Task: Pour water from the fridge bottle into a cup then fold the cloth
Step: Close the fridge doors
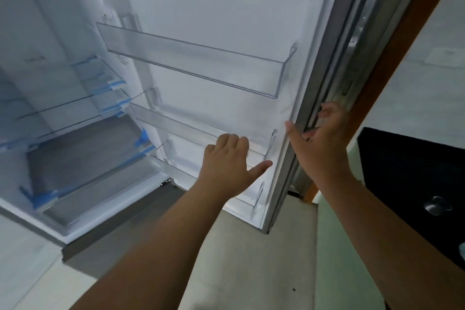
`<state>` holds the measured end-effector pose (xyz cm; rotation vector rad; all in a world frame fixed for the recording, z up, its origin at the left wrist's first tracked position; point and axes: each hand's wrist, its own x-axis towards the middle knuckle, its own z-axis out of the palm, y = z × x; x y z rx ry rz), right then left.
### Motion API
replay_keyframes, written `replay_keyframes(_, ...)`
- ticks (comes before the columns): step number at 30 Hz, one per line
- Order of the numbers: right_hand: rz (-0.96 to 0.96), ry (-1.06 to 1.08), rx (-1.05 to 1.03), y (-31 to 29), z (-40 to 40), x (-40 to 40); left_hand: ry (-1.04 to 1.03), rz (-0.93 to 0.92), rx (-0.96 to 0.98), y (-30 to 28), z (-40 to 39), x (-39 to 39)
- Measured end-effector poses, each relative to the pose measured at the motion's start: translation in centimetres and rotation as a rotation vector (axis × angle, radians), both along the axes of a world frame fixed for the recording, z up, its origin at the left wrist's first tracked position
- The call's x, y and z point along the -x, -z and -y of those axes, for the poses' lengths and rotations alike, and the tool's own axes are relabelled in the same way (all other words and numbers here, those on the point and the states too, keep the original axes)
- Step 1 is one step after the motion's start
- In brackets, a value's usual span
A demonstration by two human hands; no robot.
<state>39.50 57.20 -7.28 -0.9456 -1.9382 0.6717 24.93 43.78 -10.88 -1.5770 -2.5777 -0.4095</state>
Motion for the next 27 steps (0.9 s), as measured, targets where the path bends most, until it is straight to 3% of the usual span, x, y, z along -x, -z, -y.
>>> replay_keyframes(7,-0.165,-0.151,0.046,-1.8,1.3,-1.6,-0.042,0.091,-0.145,1.0,5.1,0.0)
replay_keyframes(14,-0.07,-0.361,-0.096,-3.5,7.2,-2.5,-0.195,0.18,-0.112,0.2,14.2,-0.9)
replay_keyframes(21,-0.022,-0.663,-0.269,-3.8,15.2,1.7,-0.627,0.165,-0.522,-1.0,21.8,-4.9)
replay_keyframes(27,0.031,-0.938,-0.405,-5.1,23.1,7.0,-0.654,0.315,-0.686,-1.7,28.4,-4.0)
